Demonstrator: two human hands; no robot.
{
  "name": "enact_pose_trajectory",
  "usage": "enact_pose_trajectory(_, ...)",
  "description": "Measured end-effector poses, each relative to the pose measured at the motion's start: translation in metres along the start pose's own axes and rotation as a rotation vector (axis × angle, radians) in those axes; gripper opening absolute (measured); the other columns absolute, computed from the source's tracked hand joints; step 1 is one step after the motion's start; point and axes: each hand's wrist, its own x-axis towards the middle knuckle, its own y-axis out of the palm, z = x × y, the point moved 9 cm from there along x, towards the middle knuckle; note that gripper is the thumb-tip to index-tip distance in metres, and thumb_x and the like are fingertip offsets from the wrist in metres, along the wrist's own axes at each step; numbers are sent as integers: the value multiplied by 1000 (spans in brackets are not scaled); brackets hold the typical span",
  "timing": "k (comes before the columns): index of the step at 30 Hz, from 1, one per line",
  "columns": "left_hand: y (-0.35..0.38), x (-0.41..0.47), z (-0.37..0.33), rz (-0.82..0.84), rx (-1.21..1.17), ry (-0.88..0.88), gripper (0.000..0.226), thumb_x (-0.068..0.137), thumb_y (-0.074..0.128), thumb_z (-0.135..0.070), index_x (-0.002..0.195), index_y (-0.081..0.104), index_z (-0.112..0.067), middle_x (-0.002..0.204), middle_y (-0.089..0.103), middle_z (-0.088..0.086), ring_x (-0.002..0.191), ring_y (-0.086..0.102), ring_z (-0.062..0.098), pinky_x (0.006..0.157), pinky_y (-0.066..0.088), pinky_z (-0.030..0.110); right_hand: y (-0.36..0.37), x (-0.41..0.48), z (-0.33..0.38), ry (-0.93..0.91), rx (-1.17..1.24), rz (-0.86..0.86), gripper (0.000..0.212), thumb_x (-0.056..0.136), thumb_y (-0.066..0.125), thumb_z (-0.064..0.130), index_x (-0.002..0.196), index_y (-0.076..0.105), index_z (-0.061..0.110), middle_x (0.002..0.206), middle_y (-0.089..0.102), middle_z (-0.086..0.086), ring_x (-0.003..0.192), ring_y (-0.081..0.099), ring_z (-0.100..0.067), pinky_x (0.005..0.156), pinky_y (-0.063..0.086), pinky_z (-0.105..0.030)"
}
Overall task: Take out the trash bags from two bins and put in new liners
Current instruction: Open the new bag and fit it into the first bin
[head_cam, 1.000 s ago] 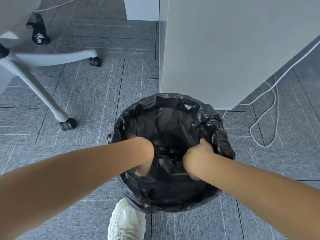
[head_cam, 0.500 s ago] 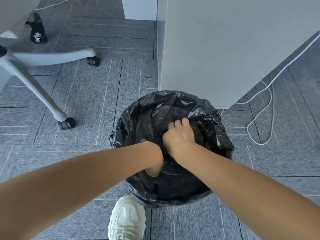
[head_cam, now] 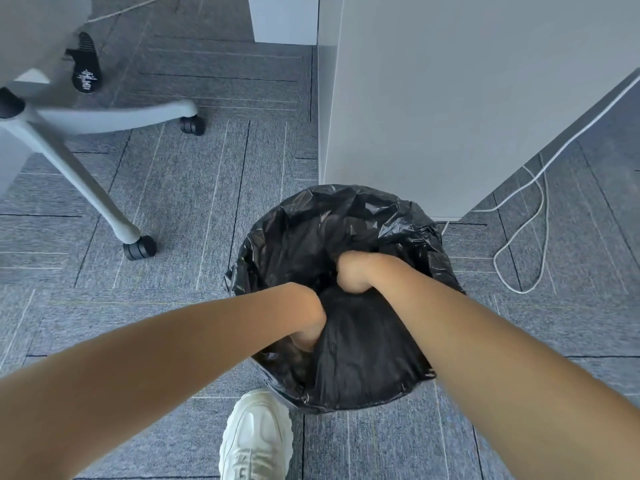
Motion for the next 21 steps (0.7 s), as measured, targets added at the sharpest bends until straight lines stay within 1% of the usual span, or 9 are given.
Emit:
enact_pose_trajectory(2,-19,-9,21,-156,-104,-147,35,99,51,-29,123,62,-6,122,61,11,102,57,27,95,48,38,-12,-13,5,-67,-58,-64,25,96,45,8,107,65,-1,92,57,-12,82,55,-26,65,45,-31)
enact_pose_trajectory(5,-44,-36,40,-330,-169,-272,30,98,47,-23,123,59,-12,103,55,3,88,51,24,81,50,37,-29,-39,14,-189,-130,-172,20,90,48,8,96,67,3,91,63,-12,81,60,-29,65,51,-35)
enact_pose_trajectory(7,-47,-46,44,-372,-170,-284,30,96,47,-21,122,59,-14,95,52,-1,86,52,25,76,50,37,-5,-55,18,-235,-240,-51,17,92,45,9,93,61,5,82,56,-8,73,55,-25,68,49,-37)
enact_pose_trajectory(9,-40,-33,50,-356,-156,-283,38,94,47,-24,130,56,-15,112,59,1,99,57,26,84,52,39,37,-63,15,-204,-393,137,15,98,42,14,92,54,9,75,45,-4,62,42,-19,63,40,-33)
enact_pose_trajectory(11,-40,-19,58,-386,-164,-268,53,93,48,-23,146,41,-23,144,46,5,123,50,31,99,48,45,69,-60,7,-166,-460,244,18,101,41,18,92,55,9,76,41,-3,60,36,-18,69,39,-33)
enact_pose_trajectory(13,-47,-12,66,-420,-187,-276,65,93,49,-20,154,26,-26,156,30,4,134,41,32,105,44,45,82,-60,2,-147,-480,302,20,101,39,16,88,52,9,76,38,-4,60,34,-18,71,37,-36)
enact_pose_trajectory(15,-50,-6,72,-415,-241,-284,68,93,48,-15,155,22,-24,158,27,6,136,40,32,108,42,43,81,-60,1,-151,-446,301,29,101,38,11,72,43,13,72,36,-4,58,30,-17,61,32,-30)
enact_pose_trajectory(17,-50,1,74,-383,-297,-283,61,90,45,-11,150,34,-18,149,42,10,127,50,30,103,47,42,71,-60,0,-170,-401,266,30,98,39,7,69,40,15,70,36,-4,56,29,-17,54,27,-29)
enact_pose_trajectory(21,-65,-16,70,-435,-567,-221,52,94,38,-9,146,43,-14,141,51,9,120,54,30,101,48,41,37,-57,2,-240,-261,99,31,93,43,1,64,38,12,65,36,-6,56,30,-20,52,27,-31)
